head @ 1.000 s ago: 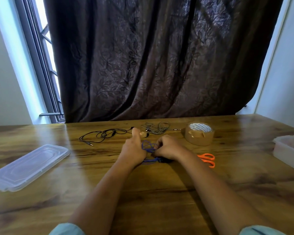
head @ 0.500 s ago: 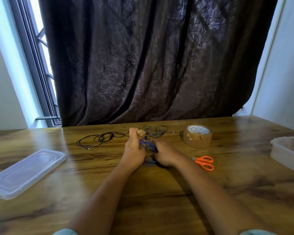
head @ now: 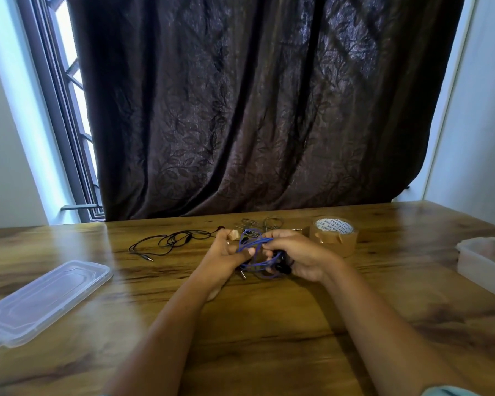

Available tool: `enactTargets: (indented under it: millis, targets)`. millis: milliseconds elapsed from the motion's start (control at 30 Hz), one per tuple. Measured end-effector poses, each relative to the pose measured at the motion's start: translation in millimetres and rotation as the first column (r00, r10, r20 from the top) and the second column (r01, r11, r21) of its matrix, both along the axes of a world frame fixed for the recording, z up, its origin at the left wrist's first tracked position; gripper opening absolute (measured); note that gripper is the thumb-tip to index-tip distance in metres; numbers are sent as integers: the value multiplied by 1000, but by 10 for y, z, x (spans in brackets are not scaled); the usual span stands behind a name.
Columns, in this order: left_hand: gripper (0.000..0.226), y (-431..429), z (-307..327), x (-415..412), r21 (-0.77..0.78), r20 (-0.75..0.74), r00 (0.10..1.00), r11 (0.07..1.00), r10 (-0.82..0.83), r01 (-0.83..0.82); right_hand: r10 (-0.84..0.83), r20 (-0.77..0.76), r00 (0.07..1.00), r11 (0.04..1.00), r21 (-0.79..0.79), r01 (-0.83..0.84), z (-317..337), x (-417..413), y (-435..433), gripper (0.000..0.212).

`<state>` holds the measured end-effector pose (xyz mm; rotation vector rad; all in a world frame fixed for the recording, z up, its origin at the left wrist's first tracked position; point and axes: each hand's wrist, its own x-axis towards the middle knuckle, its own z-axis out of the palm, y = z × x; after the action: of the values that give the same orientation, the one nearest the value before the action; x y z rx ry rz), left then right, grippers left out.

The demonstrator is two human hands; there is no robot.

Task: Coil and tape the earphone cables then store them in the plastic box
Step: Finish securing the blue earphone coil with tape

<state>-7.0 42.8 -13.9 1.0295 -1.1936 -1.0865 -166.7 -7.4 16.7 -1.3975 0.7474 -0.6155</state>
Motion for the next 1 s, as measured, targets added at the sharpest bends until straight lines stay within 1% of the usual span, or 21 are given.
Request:
enactTargets:
  millis: [100,167,200,333,433,533,600,700,800,867,933,1000]
  targets:
    - [32,16,7,16,102,-93,994,992,-59,68,71,123,990,997,15,-73,62,-89,26,20]
    - [42,32,33,39,121,-171,981,986,-90,111,64,217,974,997,28,-72,67,-114,30,17]
    - [49,42,50,55,121,-208,971,983,-114,141,49,239,970,997,41,-60,63,-104,30,15]
    - [59,77,91,60,136,-274,939,958,-209,253,-44,232,972,998,60,31,31,1,34,14]
    - [61,86,108,43,115,-341,911,952,-231,284,-80,251,965,996,50,70,31,27,35,15]
    - [54,118,151,42,107,-403,887,951,-225,290,-76,229,970,997,-8,80,36,24,60,5]
    - [52,136,164,33,98,-407,884,951,-231,294,-8,165,986,999,-50,16,46,17,101,9]
    - [45,135,153,49,92,-417,883,957,-214,276,62,100,993,997,-53,-56,43,-2,108,17]
    - [36,129,158,51,107,-423,888,963,-180,246,18,125,992,997,-72,-9,60,-4,112,23]
    - [17,119,172,44,94,-450,882,975,-141,203,3,162,987,997,-74,9,56,3,118,26]
    - [2,111,190,49,83,-478,872,983,-104,163,28,180,983,998,-58,-17,56,-1,138,27]
    - [5,105,193,64,79,-514,852,983,-100,163,40,183,982,999,-37,-34,57,-1,136,24]
